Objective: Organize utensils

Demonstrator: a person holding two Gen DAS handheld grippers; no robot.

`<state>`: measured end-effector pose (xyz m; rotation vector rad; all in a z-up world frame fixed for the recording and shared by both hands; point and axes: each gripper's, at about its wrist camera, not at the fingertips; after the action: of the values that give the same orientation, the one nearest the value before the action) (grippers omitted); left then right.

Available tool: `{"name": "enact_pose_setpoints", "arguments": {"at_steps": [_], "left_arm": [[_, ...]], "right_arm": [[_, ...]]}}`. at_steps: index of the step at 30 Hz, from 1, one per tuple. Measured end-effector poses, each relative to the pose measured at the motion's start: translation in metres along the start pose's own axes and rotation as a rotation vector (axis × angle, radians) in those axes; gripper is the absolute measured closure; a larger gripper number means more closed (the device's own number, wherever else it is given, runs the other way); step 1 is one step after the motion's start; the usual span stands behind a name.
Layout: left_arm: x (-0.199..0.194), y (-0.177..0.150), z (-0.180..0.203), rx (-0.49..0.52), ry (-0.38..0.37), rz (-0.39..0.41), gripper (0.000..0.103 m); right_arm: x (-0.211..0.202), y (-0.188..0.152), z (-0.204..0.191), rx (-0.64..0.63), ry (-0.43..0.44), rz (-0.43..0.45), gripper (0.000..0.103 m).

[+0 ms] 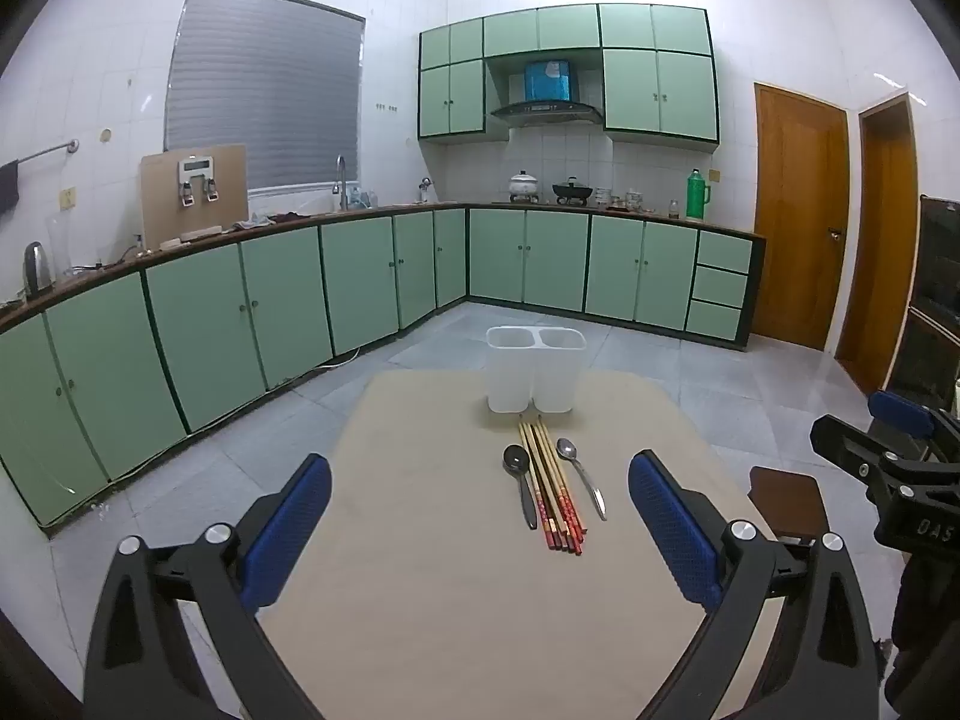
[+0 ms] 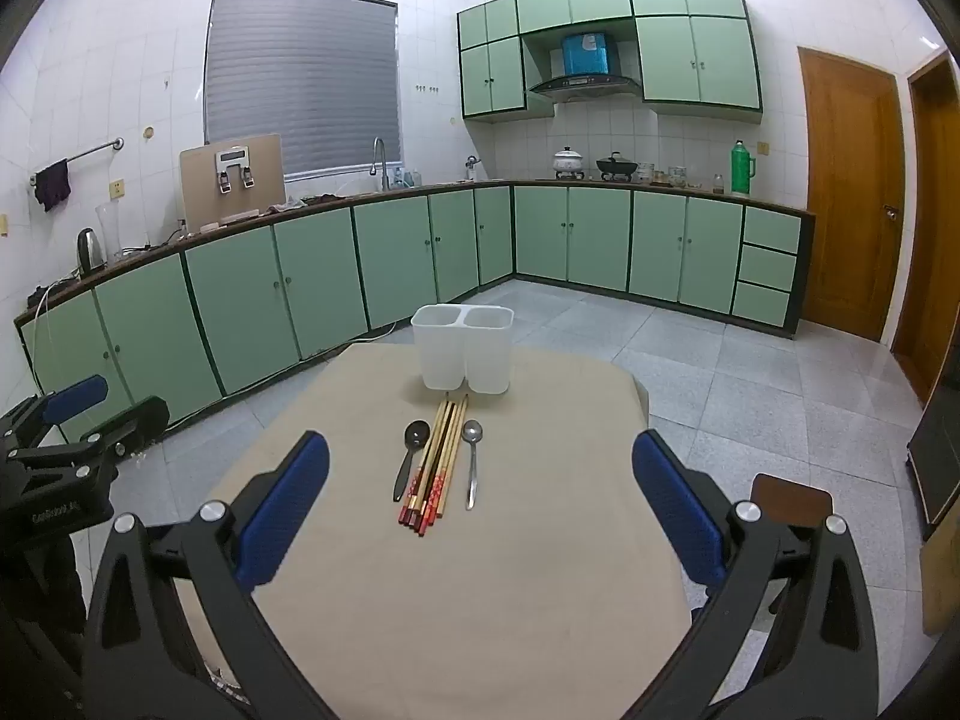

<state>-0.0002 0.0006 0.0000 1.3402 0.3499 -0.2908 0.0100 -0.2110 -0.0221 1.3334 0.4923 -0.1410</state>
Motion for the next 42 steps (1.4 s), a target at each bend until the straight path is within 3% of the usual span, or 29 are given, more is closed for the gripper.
{"name": "enact_pose_setpoints", "arguments": {"at_steps": [12,15,42], "left_arm": [[-0.011,-0.002,0.0,0.011,0.0,0.007,0.006],[0.006,-0.001,-0.007,-0.001,0.005,-0.011,0.006],[0.006,0.001,-0.005,0.001,0.011,-0.008,0.006]], "right_arm": [[0.0,0.0,0.0,0.001,0.002,0.0,0.005],[0.0,0.0,0.0,0.001,0.001,0.0,0.005],[0.0,0.0,0.0,0.003,0.001,0.001,0.005]]}}
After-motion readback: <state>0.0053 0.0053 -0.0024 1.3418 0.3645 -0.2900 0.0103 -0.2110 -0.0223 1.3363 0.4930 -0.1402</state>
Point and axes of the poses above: each gripper's, at about its wrist camera, not at the fingertips, and x roughly the way its jaws point, z to its right, y to its top, and after that the axes turned 12 degrees about -x, right-handed
